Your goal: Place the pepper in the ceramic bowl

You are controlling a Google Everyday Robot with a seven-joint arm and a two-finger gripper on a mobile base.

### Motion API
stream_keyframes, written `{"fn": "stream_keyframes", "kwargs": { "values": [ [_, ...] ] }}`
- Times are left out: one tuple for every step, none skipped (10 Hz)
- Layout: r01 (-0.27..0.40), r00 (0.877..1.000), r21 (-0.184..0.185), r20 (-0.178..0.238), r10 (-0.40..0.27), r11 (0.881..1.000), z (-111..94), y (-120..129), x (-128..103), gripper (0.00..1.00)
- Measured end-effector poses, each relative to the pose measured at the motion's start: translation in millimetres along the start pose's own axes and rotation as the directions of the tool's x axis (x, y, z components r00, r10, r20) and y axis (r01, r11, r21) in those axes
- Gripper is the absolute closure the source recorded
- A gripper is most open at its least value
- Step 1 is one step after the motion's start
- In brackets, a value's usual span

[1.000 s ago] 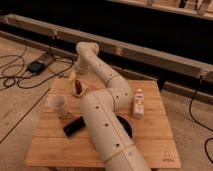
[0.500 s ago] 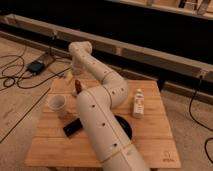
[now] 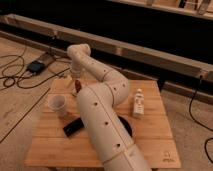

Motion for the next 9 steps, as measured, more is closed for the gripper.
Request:
{"fn": "stream_keyframes", "kwargs": {
  "values": [
    [-0.001, 1.0, 0.002, -0.005, 0.001, 1.0, 1, 1, 3, 0.27],
    [-0.001, 1.0, 0.004, -0.007, 0.001, 1.0, 2, 2, 5, 0.38],
    [0.002, 1.0, 0.007, -0.009, -0.002, 1.0, 2, 4, 7, 0.5],
    [0.003, 1.0, 0.009, -0.009, -0.003, 1.0, 2, 5, 8, 0.58],
    [0.005, 1.0, 0.011, -0.01, -0.005, 1.0, 2, 6, 10, 0.7],
    [0.006, 1.0, 0.012, -0.01, -0.006, 1.0, 1, 7, 11, 0.8],
    [0.006, 1.0, 0.014, -0.009, -0.006, 1.0, 0, 8, 12, 0.9],
    [0.006, 1.0, 0.015, -0.009, -0.006, 1.0, -1, 8, 13, 0.96],
    [0.005, 1.0, 0.017, -0.007, -0.005, 1.0, -4, 7, 15, 1.0]
  ]
}}
